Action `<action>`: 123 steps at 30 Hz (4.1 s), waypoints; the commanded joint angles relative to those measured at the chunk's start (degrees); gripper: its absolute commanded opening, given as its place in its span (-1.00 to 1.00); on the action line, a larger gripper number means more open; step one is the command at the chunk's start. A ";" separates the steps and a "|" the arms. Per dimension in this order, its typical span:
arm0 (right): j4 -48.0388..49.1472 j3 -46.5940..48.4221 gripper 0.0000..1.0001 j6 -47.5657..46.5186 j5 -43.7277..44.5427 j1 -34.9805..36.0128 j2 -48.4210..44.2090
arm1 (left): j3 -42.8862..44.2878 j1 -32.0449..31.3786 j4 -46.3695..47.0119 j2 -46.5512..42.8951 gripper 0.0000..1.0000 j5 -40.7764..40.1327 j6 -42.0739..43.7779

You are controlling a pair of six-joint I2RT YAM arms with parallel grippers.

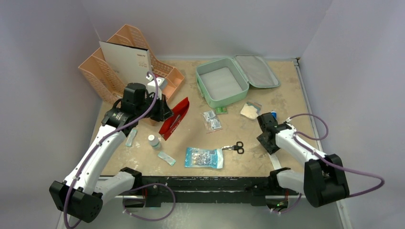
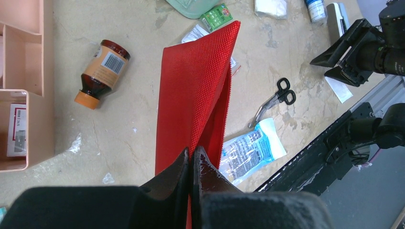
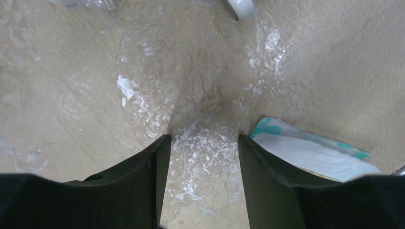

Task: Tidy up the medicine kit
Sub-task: Move the medical item to the center of the board, then pick up the medical item at the center of the board.

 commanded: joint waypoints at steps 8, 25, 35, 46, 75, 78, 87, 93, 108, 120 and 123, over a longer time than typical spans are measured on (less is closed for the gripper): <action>-5.58 0.91 0.17 -1.27 2.35 -0.22 -11.24 | 0.22 -0.22 1.68 -0.88 -1.00 0.24 1.19; -2.84 -3.43 0.19 0.49 2.86 -0.40 -5.10 | 0.24 -0.22 1.68 -1.28 -1.00 0.42 1.37; 10.97 -6.48 0.16 -3.24 -7.45 -0.37 -5.35 | 0.22 -0.22 1.86 -1.50 -1.00 0.41 1.54; 26.54 -5.19 0.08 -5.63 -18.87 -0.26 -8.28 | 0.13 -0.22 1.85 -1.50 -1.00 -0.03 1.63; 1.49 12.30 -0.11 -47.51 -20.37 -4.80 8.08 | -0.22 -0.22 2.83 -1.83 -1.00 2.63 0.75; 1.13 13.33 -0.14 -48.05 -23.00 -7.12 11.01 | -0.19 -0.22 2.84 -2.03 -1.00 2.29 0.75; 1.25 14.87 -0.16 -50.26 -27.25 -9.13 16.52 | -0.05 -0.22 2.56 -1.66 -1.00 1.85 0.93; 1.77 15.26 -0.55 -52.11 -26.44 -9.18 18.40 | -0.05 -0.22 2.56 -1.76 -1.00 1.77 0.93; 6.69 14.81 -1.00 -53.86 -27.90 -9.17 6.30 | -0.22 -0.22 2.74 -1.58 -1.00 1.99 0.93; 10.67 17.68 -1.00 -52.48 -40.10 -7.54 -8.50 | -0.74 -0.22 4.30 -1.33 -1.00 5.21 0.84; 13.36 18.70 -1.00 -51.57 -41.97 -4.51 -11.75 | -1.01 -0.22 5.24 -0.88 -1.00 7.65 0.75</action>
